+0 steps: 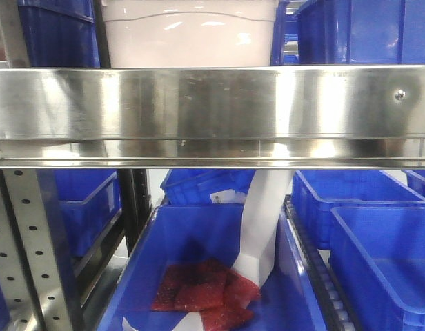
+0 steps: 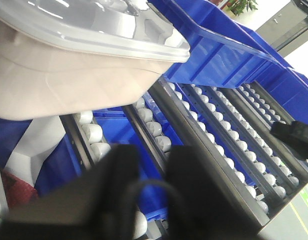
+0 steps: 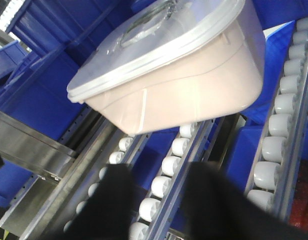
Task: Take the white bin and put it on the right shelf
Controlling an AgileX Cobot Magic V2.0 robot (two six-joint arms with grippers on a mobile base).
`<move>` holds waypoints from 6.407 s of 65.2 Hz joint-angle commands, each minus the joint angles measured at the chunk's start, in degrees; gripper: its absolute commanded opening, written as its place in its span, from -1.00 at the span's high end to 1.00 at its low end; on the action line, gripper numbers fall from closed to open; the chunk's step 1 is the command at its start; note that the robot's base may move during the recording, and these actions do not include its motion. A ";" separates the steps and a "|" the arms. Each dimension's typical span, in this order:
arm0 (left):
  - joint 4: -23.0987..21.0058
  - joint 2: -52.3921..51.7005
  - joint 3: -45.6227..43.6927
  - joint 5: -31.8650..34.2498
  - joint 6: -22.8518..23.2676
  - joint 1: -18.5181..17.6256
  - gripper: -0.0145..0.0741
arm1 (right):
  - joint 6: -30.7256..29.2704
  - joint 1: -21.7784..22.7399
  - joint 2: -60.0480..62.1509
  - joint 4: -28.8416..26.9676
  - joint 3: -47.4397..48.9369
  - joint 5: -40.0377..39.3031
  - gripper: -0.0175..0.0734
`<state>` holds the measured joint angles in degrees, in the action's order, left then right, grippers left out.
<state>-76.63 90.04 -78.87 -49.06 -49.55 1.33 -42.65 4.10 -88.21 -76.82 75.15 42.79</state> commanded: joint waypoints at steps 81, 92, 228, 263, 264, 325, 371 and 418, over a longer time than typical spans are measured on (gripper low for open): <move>29.37 -44.63 39.70 39.02 14.32 0.18 0.94 | -1.17 -0.45 44.41 21.43 -39.76 -31.80 0.47; 29.53 -58.38 47.35 38.14 10.37 0.18 0.94 | -1.17 -0.45 57.60 21.43 -46.81 -28.95 0.47; 28.92 -88.02 57.02 32.92 9.80 0.18 0.94 | 43.54 -0.93 89.83 72.91 -76.69 -47.00 0.47; 28.92 -88.02 57.60 32.58 9.80 0.18 0.94 | 43.54 -0.93 89.83 72.91 -76.76 -46.87 0.47; 28.92 -88.02 57.60 32.58 9.80 0.18 0.94 | 43.54 -0.93 89.83 72.91 -76.76 -46.87 0.47; 59.72 -88.02 68.14 52.93 38.15 -2.80 0.94 | 43.54 -0.93 89.83 72.91 -76.76 -46.87 0.47; 75.50 -91.27 80.50 52.95 46.87 -9.77 0.94 | 43.54 -0.93 89.83 72.91 -76.76 -46.80 0.47; 75.40 -91.27 80.50 55.42 46.76 -6.90 0.94 | 43.54 -0.93 89.83 72.91 -76.76 -46.80 0.47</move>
<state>-1.27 -0.70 1.69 1.64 -3.37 -5.88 0.96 3.26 0.68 -4.70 -1.57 0.90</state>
